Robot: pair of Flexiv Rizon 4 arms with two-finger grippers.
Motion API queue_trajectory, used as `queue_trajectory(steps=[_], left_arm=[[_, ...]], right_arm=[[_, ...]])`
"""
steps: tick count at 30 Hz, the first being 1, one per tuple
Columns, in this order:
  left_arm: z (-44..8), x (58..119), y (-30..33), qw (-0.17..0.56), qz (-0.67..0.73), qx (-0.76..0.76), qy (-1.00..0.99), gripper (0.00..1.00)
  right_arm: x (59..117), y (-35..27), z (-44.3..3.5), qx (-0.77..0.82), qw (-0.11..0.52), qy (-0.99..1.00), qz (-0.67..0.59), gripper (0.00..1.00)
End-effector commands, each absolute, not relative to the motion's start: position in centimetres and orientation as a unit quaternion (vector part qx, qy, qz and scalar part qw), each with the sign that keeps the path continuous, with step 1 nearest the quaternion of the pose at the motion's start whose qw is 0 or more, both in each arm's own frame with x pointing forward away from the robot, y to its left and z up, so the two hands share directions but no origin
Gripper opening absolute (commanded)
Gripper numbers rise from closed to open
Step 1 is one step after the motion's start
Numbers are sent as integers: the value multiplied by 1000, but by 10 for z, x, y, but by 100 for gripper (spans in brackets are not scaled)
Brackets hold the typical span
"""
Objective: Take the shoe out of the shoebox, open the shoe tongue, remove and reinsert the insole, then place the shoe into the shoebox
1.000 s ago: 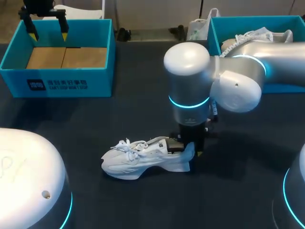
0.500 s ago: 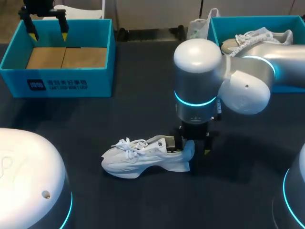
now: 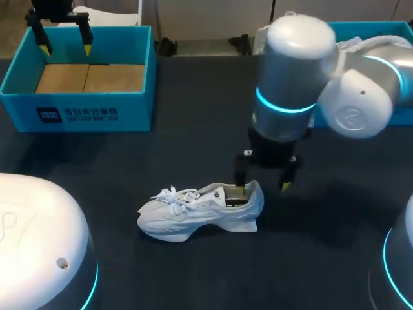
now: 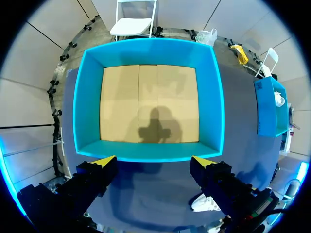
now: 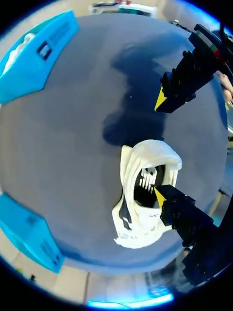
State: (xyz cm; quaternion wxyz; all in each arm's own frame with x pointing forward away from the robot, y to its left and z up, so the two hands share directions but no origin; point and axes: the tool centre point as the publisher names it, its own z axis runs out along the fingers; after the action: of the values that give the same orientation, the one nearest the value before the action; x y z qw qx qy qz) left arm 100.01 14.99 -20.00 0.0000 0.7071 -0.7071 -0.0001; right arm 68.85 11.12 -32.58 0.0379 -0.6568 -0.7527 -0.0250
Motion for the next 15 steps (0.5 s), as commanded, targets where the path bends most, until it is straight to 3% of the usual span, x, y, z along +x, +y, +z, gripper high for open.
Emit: queue_trajectory(steps=[1,5,15], left_arm=[[-200,1000,150,0,0,707,-707,100],[-200,1000,150,0,0,707,-707,100],[-200,1000,150,0,0,707,-707,100]], right_arm=[[680,90,-315,-558,113,-809,-146,100],[682,77,-303,-508,171,-831,-152,100],[682,77,-303,-508,171,-831,-152,100]])
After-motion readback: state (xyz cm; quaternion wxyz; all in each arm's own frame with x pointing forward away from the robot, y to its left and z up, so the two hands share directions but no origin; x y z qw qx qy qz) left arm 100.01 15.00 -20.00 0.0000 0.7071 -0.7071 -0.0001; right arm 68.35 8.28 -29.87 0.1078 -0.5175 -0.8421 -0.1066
